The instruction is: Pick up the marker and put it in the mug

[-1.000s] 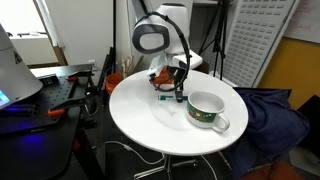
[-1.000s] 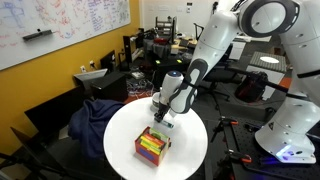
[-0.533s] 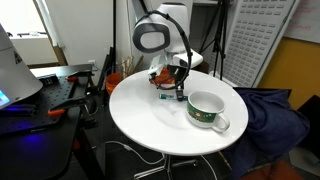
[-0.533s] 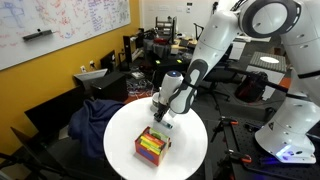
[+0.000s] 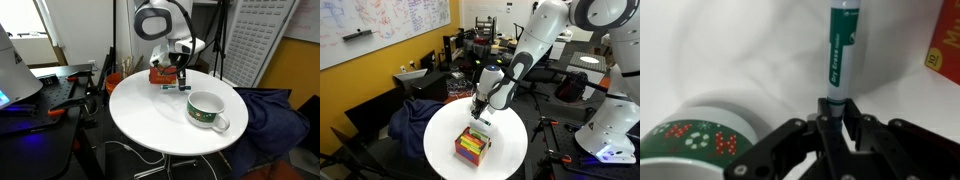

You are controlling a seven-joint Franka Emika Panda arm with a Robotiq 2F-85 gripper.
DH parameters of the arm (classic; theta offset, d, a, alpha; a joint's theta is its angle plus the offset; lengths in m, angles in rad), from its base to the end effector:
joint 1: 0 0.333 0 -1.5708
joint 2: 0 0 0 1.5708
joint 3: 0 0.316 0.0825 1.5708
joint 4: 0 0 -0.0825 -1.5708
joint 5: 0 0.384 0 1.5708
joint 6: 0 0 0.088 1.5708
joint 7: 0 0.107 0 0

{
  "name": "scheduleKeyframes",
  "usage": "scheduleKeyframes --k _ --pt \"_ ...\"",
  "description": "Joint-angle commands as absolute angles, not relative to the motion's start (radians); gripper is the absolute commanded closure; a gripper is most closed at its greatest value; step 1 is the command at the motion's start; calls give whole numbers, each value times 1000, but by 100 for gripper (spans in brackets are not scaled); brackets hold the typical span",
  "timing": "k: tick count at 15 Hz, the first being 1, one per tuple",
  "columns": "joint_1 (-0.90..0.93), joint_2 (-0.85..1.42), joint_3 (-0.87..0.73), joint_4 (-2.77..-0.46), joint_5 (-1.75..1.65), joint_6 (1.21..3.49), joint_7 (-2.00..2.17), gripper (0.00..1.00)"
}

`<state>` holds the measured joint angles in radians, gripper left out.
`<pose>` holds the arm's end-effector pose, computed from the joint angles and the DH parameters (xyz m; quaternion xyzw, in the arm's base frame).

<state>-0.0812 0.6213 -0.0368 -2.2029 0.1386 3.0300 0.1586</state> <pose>0.5515 -0.0767 0.1163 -0.9744 0.1994 -0.1032 0.0066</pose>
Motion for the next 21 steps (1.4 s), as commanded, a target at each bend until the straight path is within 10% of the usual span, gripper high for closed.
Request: scheduleKeyframes --k 1,21 --pt "-7 511 -100 -2274 122 2991 176 95" --pt "606 419 -811 -2406 -50 3054 536 95"
